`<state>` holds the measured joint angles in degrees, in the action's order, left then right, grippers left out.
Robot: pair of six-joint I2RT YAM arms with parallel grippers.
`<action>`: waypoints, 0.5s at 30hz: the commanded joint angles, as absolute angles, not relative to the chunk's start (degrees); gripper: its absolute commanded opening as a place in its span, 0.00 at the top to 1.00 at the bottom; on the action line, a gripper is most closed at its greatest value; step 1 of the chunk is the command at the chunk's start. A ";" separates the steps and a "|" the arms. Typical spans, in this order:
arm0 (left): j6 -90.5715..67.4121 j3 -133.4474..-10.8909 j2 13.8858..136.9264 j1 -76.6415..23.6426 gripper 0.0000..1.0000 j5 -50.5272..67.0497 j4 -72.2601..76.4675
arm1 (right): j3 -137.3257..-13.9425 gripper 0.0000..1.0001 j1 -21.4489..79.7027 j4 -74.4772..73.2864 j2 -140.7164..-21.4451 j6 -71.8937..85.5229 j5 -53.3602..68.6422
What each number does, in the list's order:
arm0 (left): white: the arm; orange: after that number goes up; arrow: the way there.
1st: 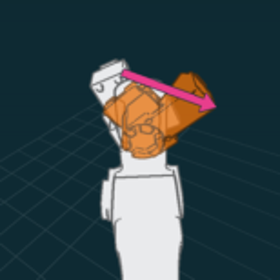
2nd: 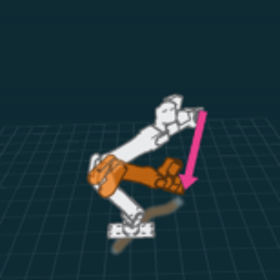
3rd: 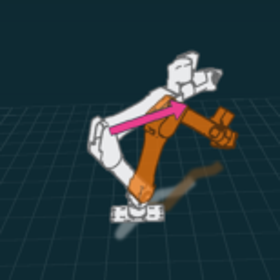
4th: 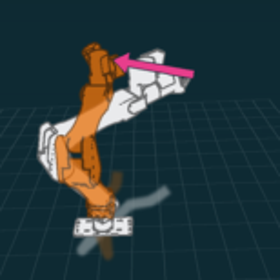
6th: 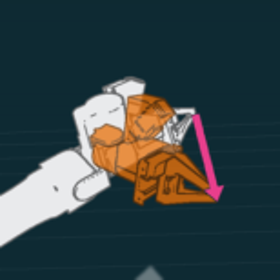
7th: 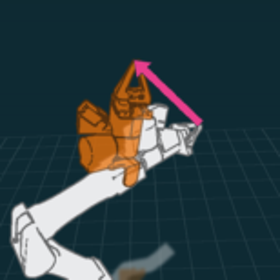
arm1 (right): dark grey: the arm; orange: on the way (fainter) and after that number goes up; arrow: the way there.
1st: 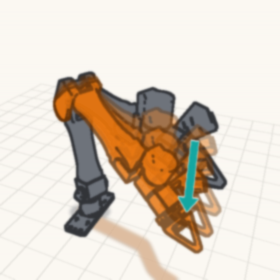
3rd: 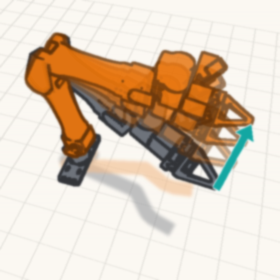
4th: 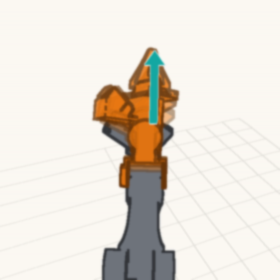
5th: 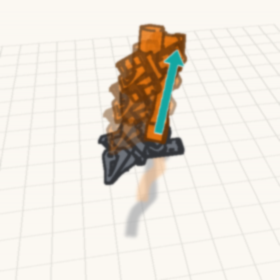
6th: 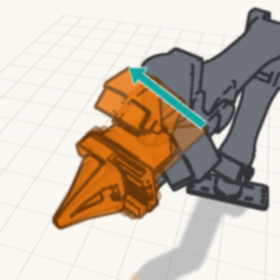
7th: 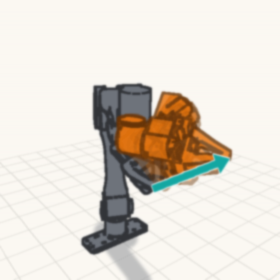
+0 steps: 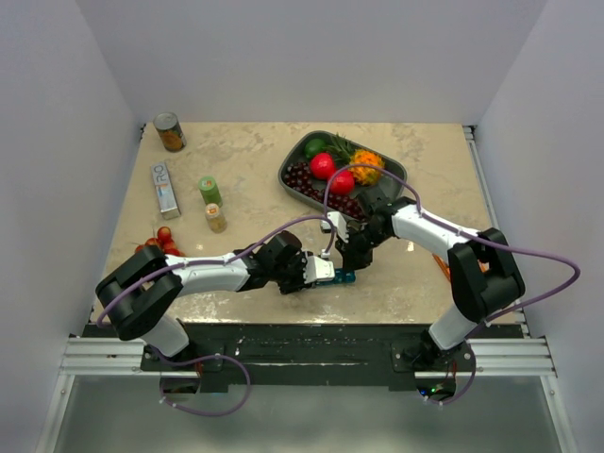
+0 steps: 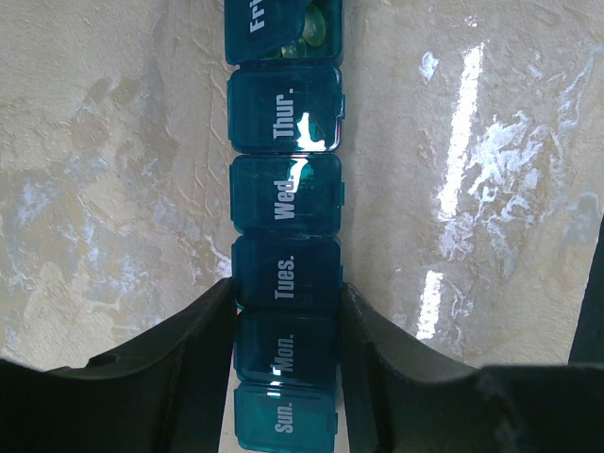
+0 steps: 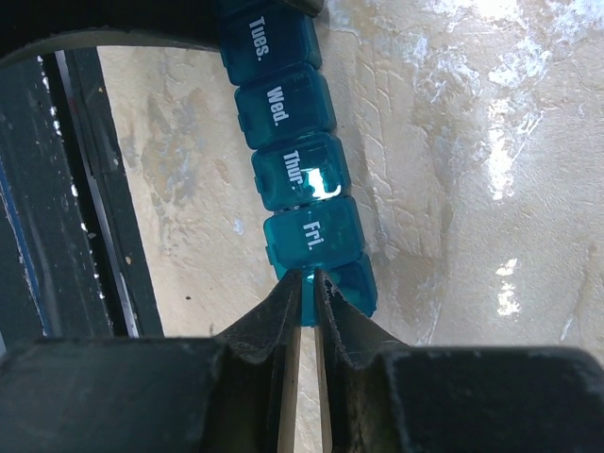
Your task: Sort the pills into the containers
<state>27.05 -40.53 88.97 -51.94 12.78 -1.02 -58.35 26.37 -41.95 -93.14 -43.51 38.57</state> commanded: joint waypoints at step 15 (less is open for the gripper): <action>26.19 -40.25 89.30 -52.29 1.00 12.83 -2.02 | -57.57 0.85 26.63 -40.96 -94.31 -42.71 38.32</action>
<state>27.00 -40.53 88.97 -51.94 12.78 -1.02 -57.80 26.37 -41.56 -93.76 -43.03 38.44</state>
